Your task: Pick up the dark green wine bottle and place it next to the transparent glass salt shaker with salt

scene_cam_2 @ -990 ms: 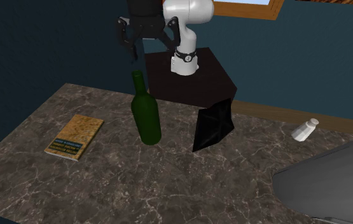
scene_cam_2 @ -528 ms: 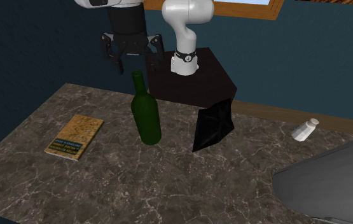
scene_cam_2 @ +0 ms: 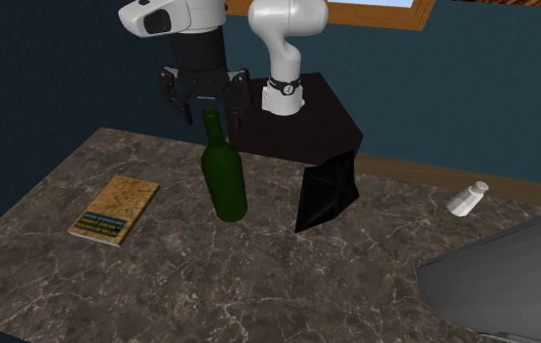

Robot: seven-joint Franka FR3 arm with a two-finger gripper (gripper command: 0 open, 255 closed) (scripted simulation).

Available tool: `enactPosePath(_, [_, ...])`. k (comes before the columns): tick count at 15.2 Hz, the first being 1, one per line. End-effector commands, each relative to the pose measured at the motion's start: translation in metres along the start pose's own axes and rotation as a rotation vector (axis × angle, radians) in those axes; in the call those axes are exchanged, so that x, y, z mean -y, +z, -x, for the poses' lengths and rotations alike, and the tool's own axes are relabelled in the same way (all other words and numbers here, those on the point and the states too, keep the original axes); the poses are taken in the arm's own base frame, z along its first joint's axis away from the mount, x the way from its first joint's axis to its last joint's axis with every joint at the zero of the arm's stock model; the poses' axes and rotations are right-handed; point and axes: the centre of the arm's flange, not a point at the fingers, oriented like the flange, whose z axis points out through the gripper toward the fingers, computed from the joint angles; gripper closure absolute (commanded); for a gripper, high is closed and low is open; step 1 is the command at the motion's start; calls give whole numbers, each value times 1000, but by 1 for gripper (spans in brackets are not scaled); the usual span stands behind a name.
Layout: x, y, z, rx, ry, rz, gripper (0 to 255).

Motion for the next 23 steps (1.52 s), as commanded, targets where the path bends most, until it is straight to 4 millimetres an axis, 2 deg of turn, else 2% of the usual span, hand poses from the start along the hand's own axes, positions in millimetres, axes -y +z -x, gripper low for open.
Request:
enactPosePath(1, [0, 0, 0, 0, 0, 0, 0])
enactPosePath(3, [0, 0, 0, 0, 0, 0, 0])
enactPosePath(4, [0, 0, 0, 0, 0, 0, 255])
enactPosePath(13, [0, 0, 0, 0, 0, 0, 255])
enactPosePath(23, [0, -52, -5, 0, 0, 0, 255])
